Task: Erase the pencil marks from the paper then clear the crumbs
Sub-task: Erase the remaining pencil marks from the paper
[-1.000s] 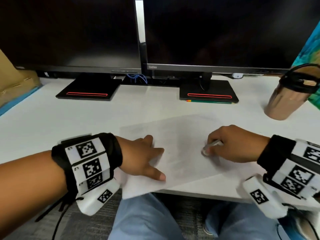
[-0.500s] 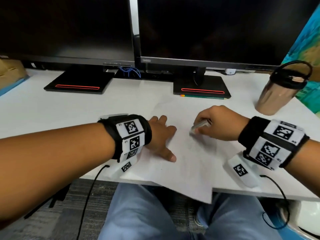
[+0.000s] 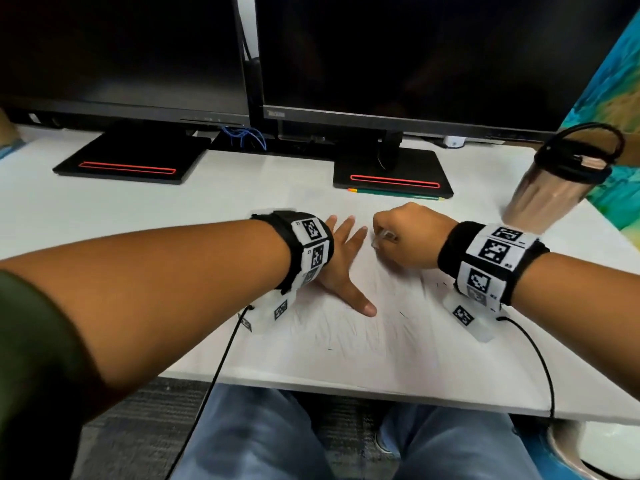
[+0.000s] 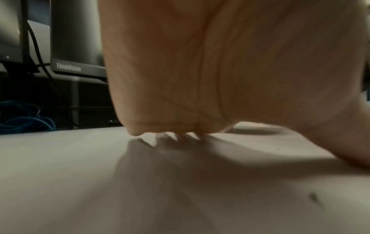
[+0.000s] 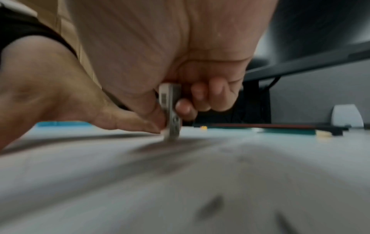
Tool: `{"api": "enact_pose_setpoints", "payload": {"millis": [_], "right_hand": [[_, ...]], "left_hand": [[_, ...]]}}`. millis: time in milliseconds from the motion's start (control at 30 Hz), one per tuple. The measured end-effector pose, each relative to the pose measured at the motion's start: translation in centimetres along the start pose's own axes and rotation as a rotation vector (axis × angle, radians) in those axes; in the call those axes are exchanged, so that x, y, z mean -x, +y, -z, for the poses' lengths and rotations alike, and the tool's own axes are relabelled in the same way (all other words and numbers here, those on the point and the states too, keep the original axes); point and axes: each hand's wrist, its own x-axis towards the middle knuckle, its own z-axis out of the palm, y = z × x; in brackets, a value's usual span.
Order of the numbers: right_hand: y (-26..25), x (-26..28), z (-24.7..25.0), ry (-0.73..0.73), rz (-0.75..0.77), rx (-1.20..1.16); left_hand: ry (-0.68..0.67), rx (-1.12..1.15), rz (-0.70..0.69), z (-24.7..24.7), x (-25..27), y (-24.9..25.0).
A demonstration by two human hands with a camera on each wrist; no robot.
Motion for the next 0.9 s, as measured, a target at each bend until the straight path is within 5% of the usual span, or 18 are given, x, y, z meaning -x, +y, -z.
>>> {"api": "enact_pose_setpoints", "payload": {"millis": [200, 333, 467, 600, 733, 900], "right_hand": [[-0.9, 0.5, -1.2, -0.066, 0.186, -0.131], [0.2, -0.1, -0.9, 0.033, 0.065, -0.130], [-1.1, 0.2, -1.5, -0.030, 0.205, -0.227], [-0.1, -0.5, -1.2, 0.047, 0.095, -0.201], [-1.1, 0.3, -1.4, -0.024, 0.196, -0.295], [-0.1, -0.1, -1.1, 0.063, 0.122, -0.215]], "left_hand": [[-0.037, 0.005, 0.000, -0.4, -0.9, -0.1], [-0.029, -0.010, 0.012, -0.4, -1.1, -0.1], [-0.040, -0.033, 0.015, -0.1, -0.9, 0.1], [-0.021, -0.008, 0.014, -0.3, -1.1, -0.2], [-0.029, -0.031, 0.014, -0.2, -1.0, -0.1], [-0.014, -0.016, 0.014, -0.3, -1.1, -0.1]]}}
